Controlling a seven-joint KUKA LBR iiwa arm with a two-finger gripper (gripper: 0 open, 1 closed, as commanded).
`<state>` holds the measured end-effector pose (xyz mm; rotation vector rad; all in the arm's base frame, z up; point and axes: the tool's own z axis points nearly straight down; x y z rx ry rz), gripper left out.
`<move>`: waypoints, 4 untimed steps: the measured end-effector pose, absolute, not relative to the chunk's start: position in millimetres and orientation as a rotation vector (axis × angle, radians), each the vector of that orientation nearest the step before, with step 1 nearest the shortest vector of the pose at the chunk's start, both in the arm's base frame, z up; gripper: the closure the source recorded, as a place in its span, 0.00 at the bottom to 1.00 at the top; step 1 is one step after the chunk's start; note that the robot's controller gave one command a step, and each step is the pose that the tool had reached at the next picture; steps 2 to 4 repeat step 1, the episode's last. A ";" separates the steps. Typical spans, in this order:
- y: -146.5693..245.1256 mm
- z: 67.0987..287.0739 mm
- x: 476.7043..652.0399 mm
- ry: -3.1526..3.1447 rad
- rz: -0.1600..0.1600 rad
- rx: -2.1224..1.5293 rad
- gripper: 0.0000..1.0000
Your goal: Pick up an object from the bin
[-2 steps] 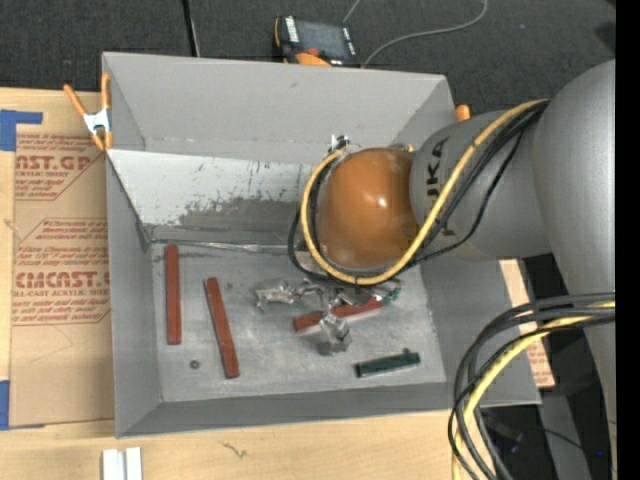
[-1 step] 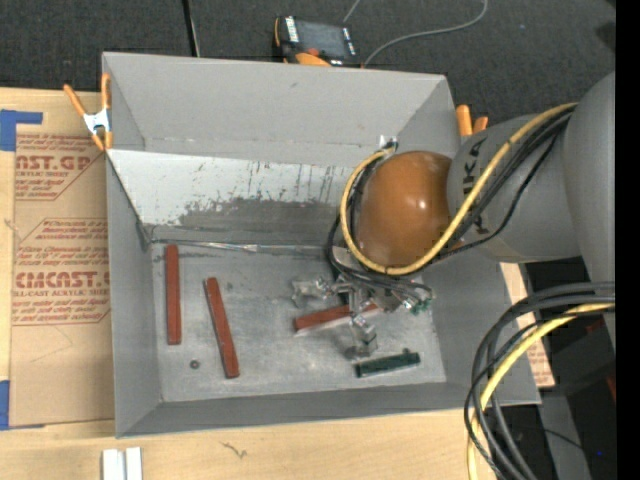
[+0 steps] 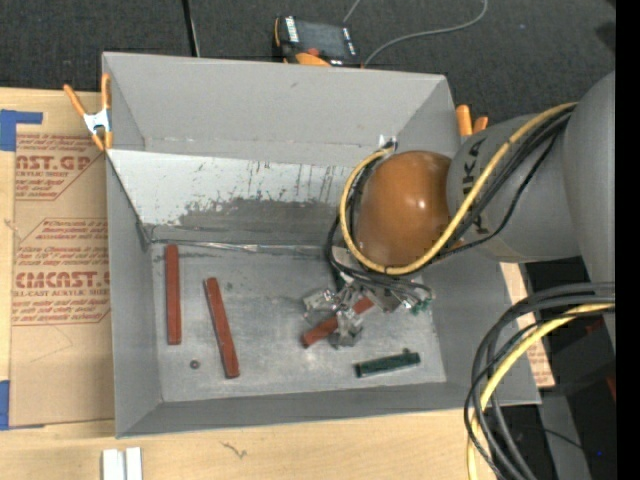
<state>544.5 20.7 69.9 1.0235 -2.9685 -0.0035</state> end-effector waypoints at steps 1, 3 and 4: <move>7.4 209.6 500.8 -2.982 0.003 1.011 1.00; 7.4 209.6 500.8 -2.982 0.003 1.011 1.00; 7.4 209.6 500.8 -2.982 0.003 1.011 1.00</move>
Offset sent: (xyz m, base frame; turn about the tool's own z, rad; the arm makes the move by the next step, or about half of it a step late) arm -0.0448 -0.0138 0.1359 0.0091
